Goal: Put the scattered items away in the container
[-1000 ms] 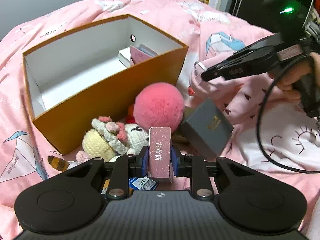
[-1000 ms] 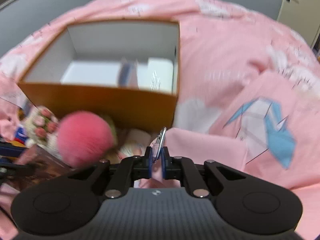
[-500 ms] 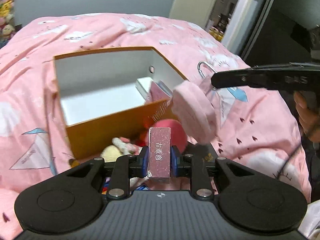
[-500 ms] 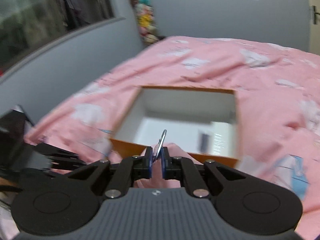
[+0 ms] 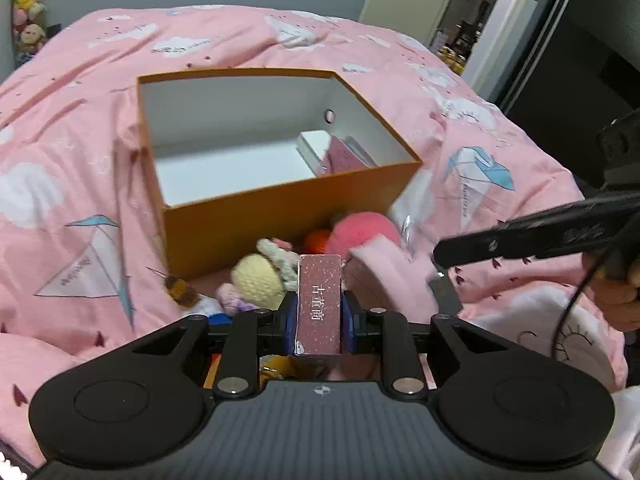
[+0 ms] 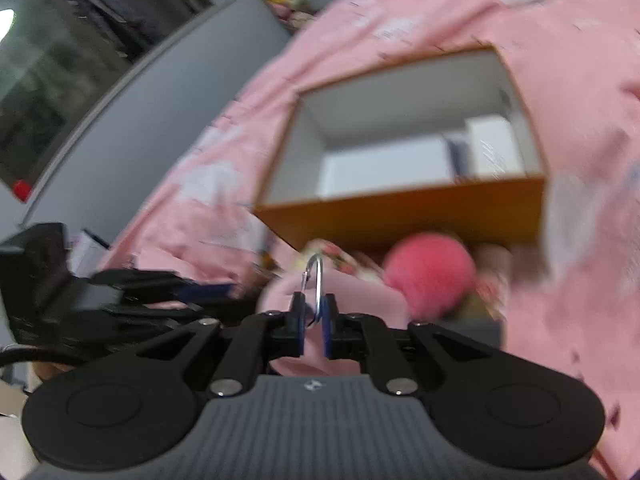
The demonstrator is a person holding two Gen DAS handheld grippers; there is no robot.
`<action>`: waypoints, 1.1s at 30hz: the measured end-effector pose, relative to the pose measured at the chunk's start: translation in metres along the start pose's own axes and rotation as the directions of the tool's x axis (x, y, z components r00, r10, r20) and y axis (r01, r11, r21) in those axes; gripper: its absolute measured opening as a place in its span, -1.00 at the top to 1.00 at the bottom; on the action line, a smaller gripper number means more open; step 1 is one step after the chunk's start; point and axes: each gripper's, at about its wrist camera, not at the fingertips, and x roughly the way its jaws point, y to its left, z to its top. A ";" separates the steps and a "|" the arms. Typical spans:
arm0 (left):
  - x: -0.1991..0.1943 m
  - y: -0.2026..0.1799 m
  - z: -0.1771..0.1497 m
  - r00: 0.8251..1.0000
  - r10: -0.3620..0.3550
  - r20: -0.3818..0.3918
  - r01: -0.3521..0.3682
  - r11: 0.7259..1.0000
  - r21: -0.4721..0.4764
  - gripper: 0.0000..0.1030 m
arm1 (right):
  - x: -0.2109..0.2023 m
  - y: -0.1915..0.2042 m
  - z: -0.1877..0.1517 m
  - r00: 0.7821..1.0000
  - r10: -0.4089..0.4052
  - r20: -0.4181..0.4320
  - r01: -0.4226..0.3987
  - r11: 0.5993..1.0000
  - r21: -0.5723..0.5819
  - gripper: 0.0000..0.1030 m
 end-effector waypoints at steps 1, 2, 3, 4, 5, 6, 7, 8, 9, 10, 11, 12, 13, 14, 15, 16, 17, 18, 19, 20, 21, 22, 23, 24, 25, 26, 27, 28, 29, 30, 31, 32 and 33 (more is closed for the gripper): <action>0.000 -0.002 -0.001 1.000 -0.009 -0.003 0.009 1.000 0.004 0.50 | 0.000 -0.003 -0.005 0.999 -0.039 -0.009 0.039 0.999 -0.001 0.92; 0.000 -0.004 -0.002 1.000 -0.017 -0.006 0.017 1.000 0.010 0.50 | -0.001 -0.006 -0.009 0.998 -0.067 -0.017 0.067 0.998 -0.002 0.92; 0.002 -0.005 -0.003 1.000 -0.024 -0.013 0.024 1.000 0.011 0.50 | -0.002 -0.009 -0.012 0.995 -0.092 -0.025 0.092 0.996 0.000 0.92; 0.004 -0.005 -0.004 0.999 -0.026 -0.021 0.027 1.000 0.011 0.50 | -0.002 -0.012 -0.015 0.993 -0.110 -0.033 0.110 0.994 0.006 0.92; 0.008 -0.005 -0.004 0.999 -0.027 -0.034 0.028 1.000 0.009 0.50 | -0.002 -0.015 -0.017 0.992 -0.117 -0.039 0.118 0.993 0.014 0.92; 0.011 -0.005 -0.005 0.998 -0.029 -0.047 0.030 1.000 0.004 0.50 | 0.000 -0.016 -0.018 0.992 -0.121 -0.042 0.122 0.992 0.020 0.92; 0.014 -0.004 -0.007 0.998 -0.035 -0.060 0.035 0.999 -0.005 0.50 | -0.001 -0.016 -0.019 0.992 -0.120 -0.043 0.121 0.992 0.020 0.90; 0.017 -0.002 -0.008 0.996 -0.046 -0.075 0.045 0.999 -0.018 0.50 | -0.002 -0.015 -0.020 0.992 -0.117 -0.042 0.118 0.993 0.015 0.84; 0.019 0.000 -0.010 0.994 -0.059 -0.086 0.057 0.998 -0.034 0.50 | -0.001 -0.012 -0.020 0.993 -0.112 -0.041 0.112 0.994 0.003 0.82; 0.020 0.001 -0.011 0.993 -0.070 -0.093 0.065 0.997 -0.046 0.50 | -0.001 -0.007 -0.020 0.994 -0.104 -0.040 0.103 0.995 -0.015 0.81; 0.021 0.003 -0.011 0.992 -0.080 -0.099 0.075 0.996 -0.055 0.50 | -0.001 -0.003 -0.020 0.995 -0.093 -0.042 0.092 0.995 -0.032 0.78; 0.021 0.003 -0.012 0.991 -0.089 -0.100 0.083 0.995 -0.061 0.50 | -0.001 0.001 -0.020 0.996 -0.080 -0.048 0.078 0.996 -0.048 0.73; 0.020 0.004 -0.012 0.990 -0.098 -0.101 0.091 0.994 -0.064 0.50 | 0.000 0.006 -0.020 0.996 -0.068 -0.056 0.064 0.996 -0.064 0.60; 0.020 0.003 -0.012 0.990 -0.102 -0.101 0.096 0.993 -0.065 0.50 | 0.000 0.009 -0.022 0.996 -0.059 -0.061 0.055 0.996 -0.077 0.42; 0.020 0.002 -0.012 0.990 -0.102 -0.100 0.096 0.994 -0.060 0.50 | 0.000 0.014 -0.023 0.996 -0.051 -0.067 0.045 0.995 -0.090 0.32; 0.020 0.000 -0.012 0.990 -0.102 -0.098 0.097 0.994 -0.056 0.50 | 0.000 0.019 -0.024 0.996 -0.042 -0.074 0.034 0.994 -0.103 0.19; 0.020 -0.002 -0.012 0.990 -0.105 -0.096 0.100 0.994 -0.050 0.50 | 0.000 0.024 -0.025 0.996 -0.035 -0.080 0.026 0.993 -0.115 0.17; 0.020 -0.004 -0.011 0.990 -0.107 -0.094 0.103 0.994 -0.046 0.50 | 0.000 0.028 -0.027 0.996 -0.032 -0.085 0.021 0.992 -0.128 0.15; 0.021 -0.005 -0.011 0.990 -0.109 -0.091 0.105 0.993 -0.045 0.50 | 0.000 0.032 -0.029 0.995 -0.035 -0.090 0.022 0.990 -0.143 0.08; 0.021 -0.006 -0.011 0.990 -0.110 -0.089 0.107 0.993 -0.046 0.50 | 0.001 0.036 -0.031 0.994 -0.046 -0.095 0.031 0.987 -0.158 -0.01; 0.022 -0.006 -0.011 0.990 -0.113 -0.087 0.109 0.993 -0.049 0.50 | 0.003 0.039 -0.033 0.993 -0.062 -0.100 0.044 0.984 -0.172 -0.04; 0.023 -0.006 -0.010 0.989 -0.117 -0.087 0.113 0.992 -0.054 0.50 | 0.007 0.042 -0.035 0.991 -0.079 -0.106 0.059 0.981 -0.183 -0.05; 0.023 -0.006 -0.010 0.989 -0.119 -0.087 0.115 0.992 -0.059 0.50 | 0.011 0.043 -0.037 0.989 -0.095 -0.112 0.072 0.979 -0.190 -0.05; 0.024 -0.007 -0.010 0.989 -0.120 -0.087 0.115 0.991 -0.063 0.50 | 0.016 0.044 -0.040 0.987 -0.110 -0.117 0.086 0.977 -0.193 -0.05; 0.024 -0.007 -0.010 0.989 -0.116 -0.087 0.111 0.992 -0.065 0.50 | 0.021 0.044 -0.042 0.985 -0.125 -0.121 0.100 0.976 -0.194 -0.05; 0.025 -0.008 -0.010 0.990 -0.113 -0.086 0.107 0.992 -0.066 0.50 | 0.027 0.043 -0.043 0.983 -0.137 -0.126 0.111 0.975 -0.193 -0.05; 0.025 -0.008 -0.010 0.990 -0.111 -0.086 0.105 0.992 -0.068 0.50 | 0.032 0.042 -0.044 0.980 -0.150 -0.127 0.124 0.973 -0.195 -0.05; 0.025 -0.008 -0.010 0.990 -0.110 -0.087 0.104 0.992 -0.069 0.50 | 0.036 0.041 -0.044 0.978 -0.167 -0.123 0.140 0.970 -0.201 -0.05; 0.025 -0.008 -0.010 0.990 -0.109 -0.086 0.103 0.992 -0.071 0.50 | 0.040 0.040 -0.045 0.976 -0.187 -0.115 0.161 0.965 -0.206 -0.02; 0.025 -0.007 -0.010 0.990 -0.107 -0.086 0.101 0.992 -0.072 0.50 | 0.042 0.037 -0.044 0.974 -0.197 -0.108 0.172 0.964 -0.205 -0.02; 0.025 -0.007 -0.010 0.991 -0.105 -0.087 0.099 0.992 -0.075 0.50 | 0.041 0.035 -0.043 0.976 -0.190 -0.102 0.168 0.966 -0.195 0.06; 0.025 -0.007 -0.010 0.991 -0.104 -0.087 0.098 0.992 -0.077 0.50 | 0.039 0.032 -0.042 0.980 -0.175 -0.093 0.157 0.971 -0.180 0.09; 0.025 -0.007 -0.010 0.991 -0.103 -0.088 0.096 0.992 -0.079 0.50 | 0.036 0.030 -0.040 0.983 -0.167 -0.082 0.151 0.974 -0.171 0.11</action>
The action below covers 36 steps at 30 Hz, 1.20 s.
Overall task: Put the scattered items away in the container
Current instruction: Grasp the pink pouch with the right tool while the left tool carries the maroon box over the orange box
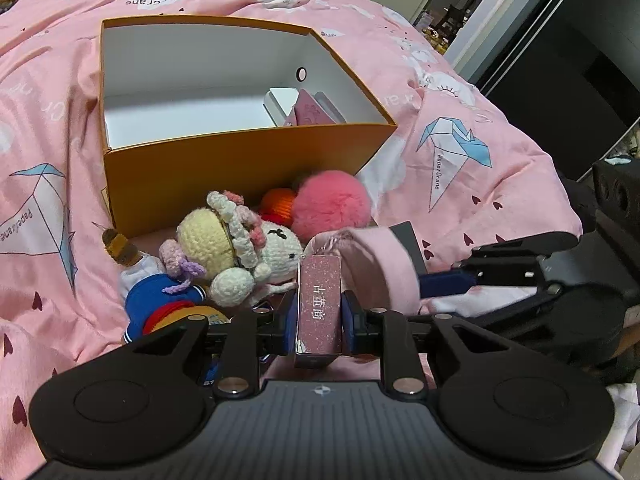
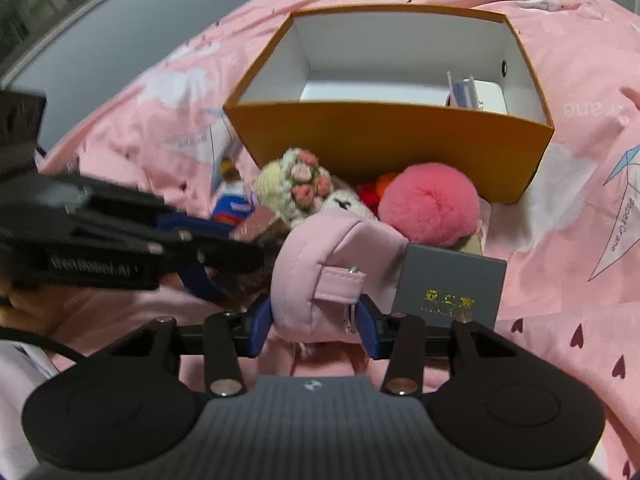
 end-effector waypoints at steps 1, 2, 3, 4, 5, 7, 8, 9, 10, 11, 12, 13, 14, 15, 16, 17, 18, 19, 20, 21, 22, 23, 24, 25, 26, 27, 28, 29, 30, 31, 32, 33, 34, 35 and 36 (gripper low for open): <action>0.000 0.000 0.000 1.000 0.002 -0.001 -0.002 1.000 -0.003 0.50 | -0.003 -0.002 0.001 1.000 0.001 0.010 -0.001 1.000 0.000 0.15; 0.000 0.000 0.000 1.000 0.004 0.000 -0.004 1.000 -0.005 0.50 | -0.006 -0.004 0.002 1.000 0.004 0.016 -0.004 1.000 0.001 0.22; 0.000 0.000 0.001 1.000 0.007 0.002 -0.007 1.000 -0.006 0.50 | -0.009 -0.006 0.002 1.000 0.015 0.020 -0.015 1.000 0.006 0.26; -0.001 0.000 0.001 1.000 0.009 0.005 -0.009 1.000 -0.007 0.50 | -0.012 -0.008 0.003 0.999 0.030 0.023 -0.030 0.999 0.012 0.41; -0.002 0.000 0.002 1.000 0.011 0.010 -0.011 1.000 -0.008 0.50 | -0.016 -0.010 0.004 0.999 0.044 0.027 -0.044 0.999 0.016 0.42; -0.007 0.001 0.004 1.000 0.011 0.022 -0.011 1.000 -0.013 0.50 | -0.026 -0.014 0.008 0.997 0.069 0.045 -0.069 0.997 0.019 0.43; -0.010 0.001 0.006 0.999 0.009 0.030 -0.008 1.000 -0.018 0.50 | -0.031 -0.015 0.011 0.995 0.083 0.055 -0.084 0.996 0.022 0.43; -0.014 0.002 0.008 0.999 0.007 0.039 -0.006 1.000 -0.022 0.50 | -0.036 -0.016 0.014 0.993 0.093 0.067 -0.095 0.995 0.026 0.43; -0.018 0.002 0.010 0.999 0.005 0.050 -0.003 1.000 -0.026 0.50 | -0.042 -0.018 0.018 0.991 0.103 0.082 -0.106 0.994 0.027 0.43; -0.021 0.002 0.013 0.998 0.003 0.061 -0.001 1.000 -0.027 0.50 | -0.047 -0.019 0.022 0.989 0.113 0.097 -0.116 0.993 0.026 0.43; -0.025 0.001 0.016 0.997 0.001 0.073 0.001 1.000 -0.027 0.50 | -0.053 -0.019 0.026 0.986 0.123 0.114 -0.127 0.991 0.027 0.43; -0.030 0.001 0.019 0.996 -0.001 0.089 0.003 1.000 -0.023 0.50 | -0.058 -0.020 0.031 0.982 0.134 0.131 -0.139 0.990 0.030 0.43; -0.034 -0.001 0.022 0.995 -0.001 0.102 0.003 1.000 -0.019 0.50 | -0.063 -0.021 0.035 0.978 0.145 0.147 -0.151 0.988 0.030 0.43; -0.039 -0.003 0.026 0.993 0.000 0.119 0.001 1.000 -0.013 0.50 | -0.069 -0.021 0.040 0.974 0.154 0.164 -0.160 0.987 0.026 0.43; -0.043 -0.004 0.030 0.991 0.002 0.134 -0.001 1.000 -0.006 0.50 | -0.073 -0.022 0.044 0.971 0.158 0.180 -0.164 0.986 0.022 0.43; -0.048 -0.006 0.034 0.988 0.005 0.152 -0.005 1.000 0.002 0.50 | -0.078 -0.023 0.048 0.967 0.160 0.198 -0.167 0.986 0.017 0.43; -0.053 -0.007 0.039 0.985 0.010 0.171 -0.011 1.000 0.007 0.50 | -0.082 -0.023 0.052 0.963 0.163 0.214 -0.169 0.986 0.010 0.43; -0.057 -0.008 0.044 0.981 0.015 0.191 -0.017 1.000 0.010 0.50 | -0.086 -0.023 0.057 0.959 0.165 0.230 -0.171 0.985 0.004 0.43; -0.061 -0.009 0.048 0.977 0.021 0.210 -0.024 1.000 0.013 0.49 | -0.089 -0.024 0.061 0.955 0.170 0.245 -0.174 0.985 -0.002 0.43; -0.065 -0.009 0.053 0.972 0.028 0.232 -0.032 0.999 0.014 0.50 | -0.092 -0.026 0.067 0.949 0.175 0.261 -0.180 0.984 -0.007 0.43; -0.069 -0.009 0.058 0.968 0.036 0.250 -0.041 0.999 0.015 0.50 | -0.095 -0.027 0.072 0.944 0.180 0.277 -0.184 0.983 -0.010 0.43; -0.072 -0.009 0.064 0.962 0.045 0.269 -0.051 0.999 0.016 0.50 | -0.098 -0.028 0.078 0.938 0.183 0.293 -0.188 0.982 -0.013 0.43; -0.075 -0.008 0.070 0.956 0.055 0.288 -0.063 0.998 0.017 0.50 | -0.100 -0.029 0.083 0.933 0.186 0.309 -0.190 0.982 -0.017 0.43; -0.078 -0.008 0.075 0.950 0.064 0.304 -0.073 0.997 0.017 0.50 | -0.101 -0.031 0.090 0.927 0.189 0.323 -0.194 0.981 -0.019 0.43; -0.080 -0.008 0.081 0.944 0.074 0.321 -0.085 0.996 0.019 0.50 | -0.101 -0.032 0.096 0.922 0.194 0.334 -0.199 0.980 -0.019 0.43; -0.081 -0.007 0.088 0.938 0.084 0.335 -0.096 0.995 0.018 0.50 | -0.100 -0.035 0.103 0.918 0.202 0.340 -0.210 0.978 -0.015 0.43; -0.082 -0.005 0.094 0.934 0.095 0.345 -0.107 0.994 0.016 0.50 | -0.098 -0.038 0.111 0.915 0.212 0.343 -0.223 0.975 -0.009 0.43; -0.082 -0.004 0.100 0.927 0.110 0.358 -0.123 0.992 0.012 0.50 | -0.096 -0.042 0.118 0.913 0.219 0.344 -0.233 0.972 0.001 0.43; -0.081 -0.003 0.106 0.922 0.123 0.368 -0.137 0.991 0.010 0.50 | -0.092 -0.046 0.126 0.913 0.222 0.341 -0.241 0.970 0.014 0.43; -0.079 -0.002 0.113 0.916 0.137 0.377 -0.151 0.989 0.007 0.50 | -0.088 -0.049 0.133 0.915 0.224 0.335 -0.246 0.969 0.024 0.43; -0.076 0.000 0.119 0.913 0.148 0.380 -0.161 0.987 0.003 0.50 | -0.082 -0.052 0.141 0.918 0.224 0.327 -0.249 0.968 0.035 0.43; -0.073 0.001 0.124 0.911 0.158 0.382 -0.170 0.985 -0.001 0.50 | -0.077 -0.055 0.148 0.921 0.224 0.317 -0.250 0.967 0.044 0.43; -0.069 0.003 0.129 0.910 0.163 0.380 -0.176 0.984 -0.001 0.50 | -0.071 -0.057 0.153 0.926 0.225 0.305 -0.250 0.967 0.048 0.43; -0.063 0.006 0.133 0.912 0.169 0.374 -0.179 0.984 -0.007 0.50 | -0.065 -0.060 0.158 0.930 0.224 0.292 -0.249 0.967 0.053 0.43; -0.056 0.009 0.138 0.915 0.175 0.363 -0.181 0.983 -0.018 0.50 | -0.057 -0.063 0.163 0.936 0.218 0.278 -0.245 0.967 0.065 0.43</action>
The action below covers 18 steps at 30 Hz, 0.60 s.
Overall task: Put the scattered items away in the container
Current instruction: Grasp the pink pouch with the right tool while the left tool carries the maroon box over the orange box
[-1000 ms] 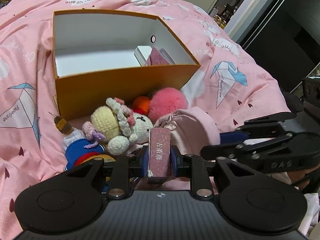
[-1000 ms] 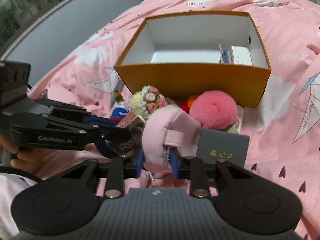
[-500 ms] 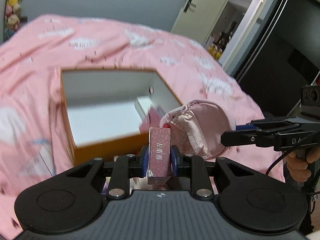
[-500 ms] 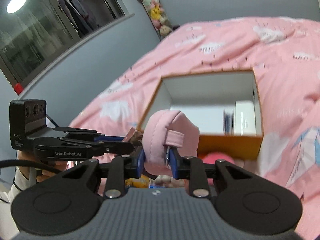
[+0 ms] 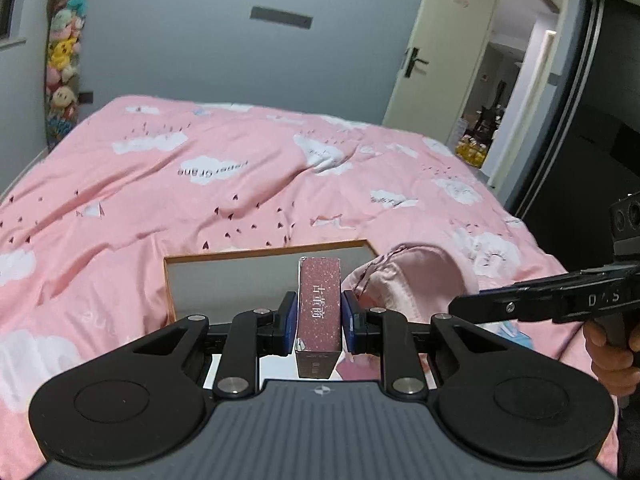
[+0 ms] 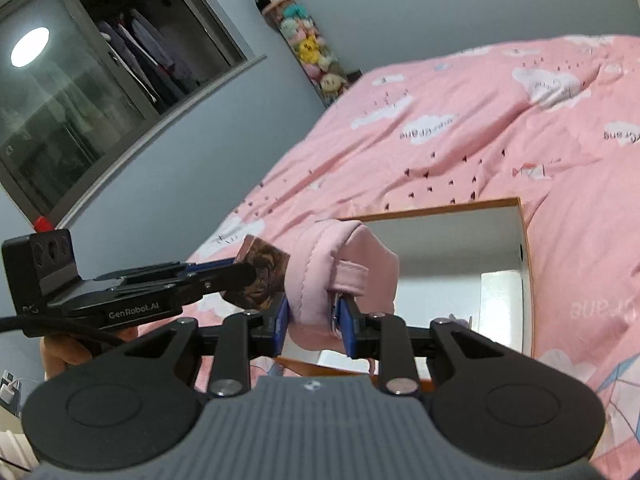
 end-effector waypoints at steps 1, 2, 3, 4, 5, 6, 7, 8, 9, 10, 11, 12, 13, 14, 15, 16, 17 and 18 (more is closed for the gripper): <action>0.008 0.002 0.000 1.000 0.002 -0.016 -0.002 1.000 -0.010 0.50 | 0.009 -0.005 0.003 1.000 -0.009 -0.017 0.009 1.000 0.010 0.43; 0.018 0.005 0.000 0.999 -0.002 -0.037 0.000 1.000 -0.028 0.50 | 0.017 -0.010 0.004 0.999 -0.012 -0.036 0.013 1.000 0.017 0.43; 0.027 0.009 -0.001 0.998 -0.007 -0.056 0.004 0.999 -0.044 0.50 | 0.025 -0.014 0.005 0.998 -0.013 -0.056 0.015 1.000 0.026 0.43; 0.036 0.013 -0.003 0.997 -0.011 -0.078 0.006 0.998 -0.060 0.50 | 0.034 -0.020 0.005 0.997 -0.017 -0.081 0.019 0.999 0.035 0.43; 0.046 0.017 -0.004 0.995 -0.013 -0.099 0.005 0.997 -0.077 0.50 | 0.041 -0.025 0.005 0.994 -0.022 -0.103 0.027 0.999 0.043 0.43; 0.055 0.021 -0.006 0.993 -0.012 -0.117 0.002 0.996 -0.089 0.50 | 0.048 -0.031 0.005 0.992 -0.030 -0.123 0.036 0.998 0.051 0.43; 0.062 0.024 -0.009 0.991 -0.008 -0.132 -0.005 0.995 -0.097 0.50 | 0.055 -0.036 0.004 0.989 -0.038 -0.143 0.046 0.997 0.056 0.43; 0.069 0.027 -0.011 0.989 -0.003 -0.145 -0.013 0.994 -0.104 0.50 | 0.060 -0.041 0.003 0.986 -0.042 -0.161 0.052 0.997 0.059 0.43; 0.076 0.029 -0.013 0.987 0.000 -0.159 -0.018 0.994 -0.111 0.50 | 0.066 -0.046 0.003 0.982 -0.048 -0.181 0.060 0.996 0.061 0.43; 0.081 0.030 -0.015 0.985 -0.001 -0.170 -0.019 0.993 -0.116 0.50 | 0.072 -0.050 0.002 0.978 -0.054 -0.200 0.068 0.996 0.060 0.43; 0.087 0.032 -0.017 0.983 -0.002 -0.185 -0.021 0.992 -0.122 0.50 | 0.077 -0.053 0.001 0.974 -0.063 -0.218 0.077 0.995 0.056 0.43; 0.092 0.033 -0.020 0.980 -0.003 -0.198 -0.023 0.992 -0.128 0.50 | 0.082 -0.055 0.000 0.969 -0.075 -0.235 0.089 0.995 0.049 0.43; 0.098 0.034 -0.022 0.977 -0.005 -0.212 -0.024 0.991 -0.133 0.50 | 0.086 -0.058 -0.002 0.964 -0.087 -0.251 0.100 0.994 0.041 0.43; 0.102 0.034 -0.025 0.974 -0.007 -0.224 -0.025 0.990 -0.138 0.50 | 0.089 -0.060 -0.003 0.960 -0.098 -0.264 0.111 0.993 0.036 0.42; 0.107 0.034 -0.027 0.971 -0.010 -0.238 -0.025 0.989 -0.145 0.50 | 0.092 -0.062 -0.005 0.956 -0.105 -0.276 0.119 0.992 0.036 0.42; 0.111 0.033 -0.029 0.968 -0.014 -0.250 -0.024 0.989 -0.149 0.50 | 0.095 -0.065 -0.005 0.952 -0.108 -0.288 0.124 0.991 0.039 0.42; 0.115 0.033 -0.031 0.965 -0.018 -0.262 -0.024 0.988 -0.155 0.50 | 0.098 -0.068 -0.006 0.948 -0.110 -0.300 0.129 0.991 0.043 0.42; 0.119 0.032 -0.032 0.961 -0.020 -0.275 -0.026 0.987 -0.161 0.50 | 0.101 -0.071 -0.007 0.944 -0.113 -0.310 0.134 0.990 0.047 0.42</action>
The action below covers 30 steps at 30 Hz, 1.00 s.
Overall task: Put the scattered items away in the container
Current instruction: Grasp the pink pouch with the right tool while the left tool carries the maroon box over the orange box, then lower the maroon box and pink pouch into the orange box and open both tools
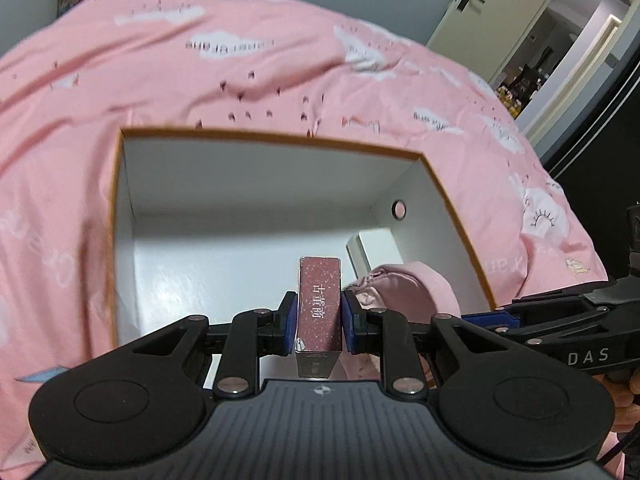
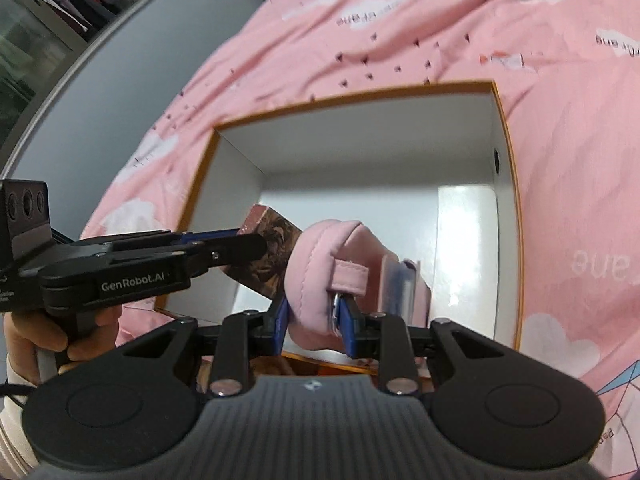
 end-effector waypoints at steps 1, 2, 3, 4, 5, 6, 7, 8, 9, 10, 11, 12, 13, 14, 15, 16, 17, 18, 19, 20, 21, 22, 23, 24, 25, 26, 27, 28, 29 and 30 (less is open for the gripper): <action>0.004 0.000 -0.001 1.000 0.002 -0.012 -0.002 1.000 -0.003 0.50 | 0.003 -0.002 0.000 1.000 -0.003 -0.008 0.003 1.000 0.003 0.42; 0.007 -0.001 -0.002 1.000 0.005 -0.020 -0.005 1.000 -0.006 0.50 | 0.004 -0.003 -0.001 1.000 -0.008 -0.016 0.008 1.000 0.006 0.42; 0.010 -0.002 -0.002 1.000 0.010 -0.027 -0.010 1.000 -0.009 0.50 | 0.007 -0.004 -0.002 1.000 -0.015 -0.023 0.015 1.000 0.008 0.41; 0.013 -0.003 -0.003 0.999 0.015 -0.034 -0.015 1.000 -0.007 0.50 | 0.008 -0.005 -0.002 0.999 -0.022 -0.028 0.022 1.000 0.008 0.41; 0.016 -0.005 -0.004 0.999 0.021 -0.042 -0.021 1.000 -0.005 0.50 | 0.009 -0.006 -0.003 0.999 -0.026 -0.033 0.026 1.000 0.011 0.39; 0.019 -0.006 -0.006 0.998 0.025 -0.050 -0.025 1.000 -0.006 0.50 | 0.010 -0.007 -0.003 0.999 -0.024 -0.035 0.025 1.000 0.018 0.38; 0.021 -0.008 -0.006 0.998 0.028 -0.056 -0.029 1.000 -0.007 0.50 | 0.011 -0.009 -0.003 0.999 -0.023 -0.036 0.024 0.999 0.026 0.35; 0.024 -0.009 -0.007 0.998 0.035 -0.061 -0.035 0.999 -0.008 0.50 | 0.010 -0.009 -0.002 0.999 -0.021 -0.034 0.022 0.999 0.030 0.31; 0.026 -0.009 -0.008 0.997 0.039 -0.063 -0.040 0.999 -0.012 0.50 | 0.010 -0.010 -0.002 0.999 -0.019 -0.031 0.020 0.999 0.032 0.31; 0.028 -0.010 -0.009 0.997 0.042 -0.065 -0.043 0.999 -0.016 0.50 | 0.009 -0.011 -0.003 0.999 -0.016 -0.029 0.017 0.999 0.037 0.29; 0.030 -0.010 -0.010 0.997 0.047 -0.065 -0.048 0.999 -0.022 0.50 | 0.008 -0.011 -0.003 1.000 -0.013 -0.028 0.014 0.999 0.043 0.22; 0.031 -0.010 -0.012 0.997 0.053 -0.063 -0.054 0.998 -0.026 0.50 | 0.006 -0.011 -0.004 1.000 -0.006 -0.024 0.007 0.999 0.043 0.20; 0.032 -0.011 -0.013 0.996 0.060 -0.062 -0.062 0.998 -0.029 0.50 | 0.003 -0.011 -0.006 1.000 0.004 -0.015 -0.003 0.999 0.041 0.14; 0.032 -0.011 -0.015 0.996 0.065 -0.059 -0.068 0.997 -0.037 0.50 | 0.000 -0.010 -0.008 1.000 0.012 -0.008 -0.012 0.999 0.040 0.09; 0.032 -0.012 -0.016 0.996 0.065 -0.054 -0.068 0.997 -0.046 0.50 | -0.004 -0.009 -0.009 1.000 0.019 0.003 -0.019 0.999 0.040 0.08; 0.032 -0.012 -0.017 0.997 0.065 -0.052 -0.068 0.996 -0.056 0.50 | -0.010 -0.008 -0.012 1.000 0.024 0.020 -0.025 0.999 0.039 0.07; 0.032 -0.013 -0.017 0.997 0.060 -0.049 -0.064 0.996 -0.064 0.49 | -0.016 -0.007 -0.014 0.999 0.025 0.039 -0.026 0.999 0.036 0.06; 0.032 -0.014 -0.018 0.997 0.054 -0.047 -0.058 0.996 -0.068 0.49 | -0.022 -0.006 -0.016 0.998 0.020 0.062 -0.022 0.999 0.031 0.06; 0.032 -0.015 -0.018 0.998 0.049 -0.049 -0.052 0.996 -0.070 0.48 | -0.029 -0.006 -0.019 0.996 0.011 0.089 -0.014 1.000 0.023 0.05; 0.033 -0.017 -0.019 0.998 0.038 -0.051 -0.042 0.996 -0.073 0.47 | -0.035 -0.006 -0.021 0.994 -0.002 0.112 0.000 1.000 0.018 0.05; 0.034 -0.019 -0.019 0.998 0.025 -0.053 -0.029 0.997 -0.073 0.46 | -0.041 -0.006 -0.023 0.990 -0.022 0.138 0.020 1.000 0.016 0.04; 0.035 -0.021 -0.020 0.998 0.015 -0.055 -0.019 0.997 -0.072 0.45 | -0.046 -0.007 -0.025 0.986 -0.043 0.159 0.041 0.999 0.015 0.03; 0.036 -0.023 -0.021 0.998 0.011 -0.056 -0.015 0.998 -0.069 0.45 | -0.049 -0.008 -0.026 0.983 -0.061 0.173 0.059 0.998 0.017 0.03; 0.037 -0.025 -0.022 0.999 0.012 -0.053 -0.016 0.998 -0.063 0.44 | -0.051 -0.010 -0.027 0.980 -0.077 0.181 0.074 0.997 0.022 0.03; 0.036 -0.026 -0.023 0.999 0.015 -0.047 -0.017 0.998 -0.052 0.44 | -0.052 -0.013 -0.028 0.979 -0.089 0.184 0.085 0.996 0.029 0.03; 0.036 -0.027 -0.024 0.999 0.011 -0.045 -0.013 0.999 -0.044 0.44 | -0.052 -0.016 -0.029 0.978 -0.095 0.184 0.089 0.995 0.038 0.03; 0.036 -0.027 -0.025 0.999 0.000 -0.047 -0.002 0.999 -0.043 0.44 | -0.051 -0.019 -0.031 0.978 -0.099 0.183 0.092 0.995 0.046 0.03; 0.035 -0.026 -0.025 0.999 -0.013 -0.050 0.011 0.999 -0.046 0.40 | -0.050 -0.021 -0.032 0.978 -0.100 0.182 0.092 0.994 0.052 0.03; 0.035 -0.025 -0.026 0.998 -0.029 -0.051 0.027 0.998 -0.049 0.34 | -0.049 -0.023 -0.033 0.979 -0.097 0.181 0.089 0.994 0.056 0.03; 0.035 -0.024 -0.027 0.998 -0.042 -0.051 0.040 0.998 -0.053 0.32 | -0.048 -0.024 -0.034 0.979 -0.094 0.180 0.084 0.995 0.061 0.03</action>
